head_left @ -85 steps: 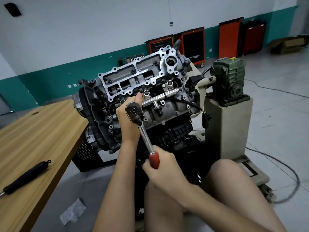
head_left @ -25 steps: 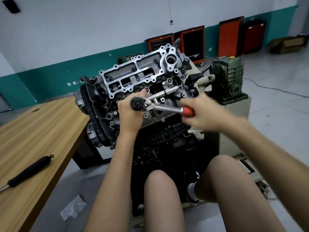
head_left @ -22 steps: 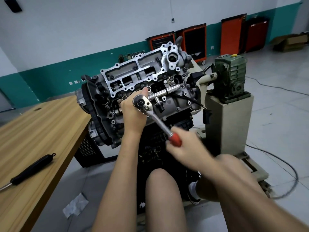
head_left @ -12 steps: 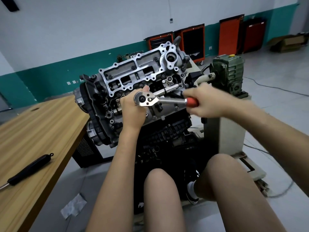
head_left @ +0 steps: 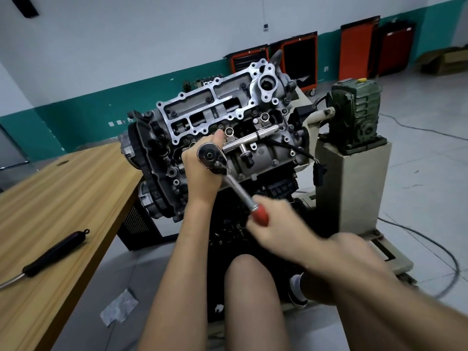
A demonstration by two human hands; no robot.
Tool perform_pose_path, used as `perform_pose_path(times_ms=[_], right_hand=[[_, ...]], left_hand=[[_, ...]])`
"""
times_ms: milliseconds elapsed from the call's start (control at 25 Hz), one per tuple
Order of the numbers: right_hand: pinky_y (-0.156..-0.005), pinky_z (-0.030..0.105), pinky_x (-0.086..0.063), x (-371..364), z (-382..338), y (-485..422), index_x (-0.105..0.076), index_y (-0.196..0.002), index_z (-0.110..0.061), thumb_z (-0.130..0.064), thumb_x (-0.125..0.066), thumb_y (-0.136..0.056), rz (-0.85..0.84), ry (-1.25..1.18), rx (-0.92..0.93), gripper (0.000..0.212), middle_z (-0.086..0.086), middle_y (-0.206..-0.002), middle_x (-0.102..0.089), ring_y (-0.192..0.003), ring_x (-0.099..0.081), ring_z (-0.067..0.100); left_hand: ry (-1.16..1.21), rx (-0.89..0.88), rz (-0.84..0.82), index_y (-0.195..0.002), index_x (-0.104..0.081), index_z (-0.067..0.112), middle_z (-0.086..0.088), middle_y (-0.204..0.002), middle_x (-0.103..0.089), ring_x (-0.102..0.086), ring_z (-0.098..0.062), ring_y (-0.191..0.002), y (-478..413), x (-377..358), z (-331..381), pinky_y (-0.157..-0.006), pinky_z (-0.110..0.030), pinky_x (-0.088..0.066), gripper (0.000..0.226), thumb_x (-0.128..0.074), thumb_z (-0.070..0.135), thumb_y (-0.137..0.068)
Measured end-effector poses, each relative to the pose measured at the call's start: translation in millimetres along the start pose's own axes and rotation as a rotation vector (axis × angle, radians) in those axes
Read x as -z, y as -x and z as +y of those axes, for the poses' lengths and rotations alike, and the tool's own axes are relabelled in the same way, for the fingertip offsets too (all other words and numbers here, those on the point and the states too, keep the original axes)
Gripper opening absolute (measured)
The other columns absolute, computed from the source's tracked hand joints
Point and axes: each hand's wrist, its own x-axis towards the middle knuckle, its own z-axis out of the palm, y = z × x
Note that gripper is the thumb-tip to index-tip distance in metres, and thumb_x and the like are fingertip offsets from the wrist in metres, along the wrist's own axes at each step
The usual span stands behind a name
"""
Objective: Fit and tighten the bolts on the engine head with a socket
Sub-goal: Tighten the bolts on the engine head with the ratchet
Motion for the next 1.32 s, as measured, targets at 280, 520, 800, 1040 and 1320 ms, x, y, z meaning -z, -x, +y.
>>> perform_pose_path(times_ms=[280,520,800,1040,1320], right_hand=[[-0.050,0.026,-0.038,107.4,7.5,-53.9,-0.039,-0.061,-0.032,-0.012,-0.066,-0.077,-0.042,0.576,0.155,0.037,-0.009,-0.054,-0.045,-0.051,-0.049,0.013],[-0.046,0.016,-0.029,-51.0,-9.2,19.3,-0.036,-0.058,-0.026,-0.012,-0.064,-0.080,0.172,-0.326,-0.134,0.038,-0.009,-0.047,-0.038,-0.044,-0.034,0.005],[-0.052,0.025,-0.036,89.3,9.0,-35.5,-0.039,-0.063,-0.026,-0.008,-0.061,-0.080,-0.170,0.380,0.114,0.034,-0.007,-0.054,-0.046,-0.047,-0.046,0.010],[-0.053,0.025,-0.032,54.2,9.8,-23.7,-0.035,-0.062,-0.031,-0.010,-0.065,-0.079,0.020,0.274,0.063,0.040,-0.008,-0.054,-0.043,-0.050,-0.043,0.014],[-0.047,0.017,-0.030,-51.0,-15.0,15.5,-0.039,-0.060,-0.029,-0.009,-0.062,-0.084,0.106,-0.310,-0.126,0.038,-0.008,-0.051,-0.038,-0.044,-0.034,0.005]], left_hand=[[-0.052,-0.044,-0.041,-0.048,-0.032,0.012,0.007,-0.048,-0.029,-0.025,-0.027,-0.051,-2.2,-5.0,0.9,-0.060,-0.052,-0.039,0.052,-0.054,0.024,-0.094],[-0.018,0.015,0.041,-0.047,-0.027,0.030,0.012,-0.044,-0.028,-0.025,-0.014,-0.049,1.6,-13.1,6.1,-0.054,-0.039,-0.034,0.054,-0.054,0.026,-0.094],[-0.085,-0.048,-0.067,-0.050,-0.024,0.023,0.004,-0.048,-0.026,-0.022,-0.018,-0.050,-4.7,-7.2,6.3,-0.056,-0.042,-0.032,0.054,-0.052,0.018,-0.095],[-0.040,-0.026,-0.028,-0.046,-0.040,0.023,0.013,-0.046,-0.035,-0.031,-0.015,-0.046,-2.5,-4.8,-2.2,-0.057,-0.029,-0.033,0.050,-0.052,0.025,-0.094],[0.022,0.020,-0.025,-0.051,-0.026,0.020,0.006,-0.051,-0.027,-0.023,-0.023,-0.052,-2.1,-0.1,-3.9,-0.055,-0.034,-0.031,0.052,-0.054,0.030,-0.093]])
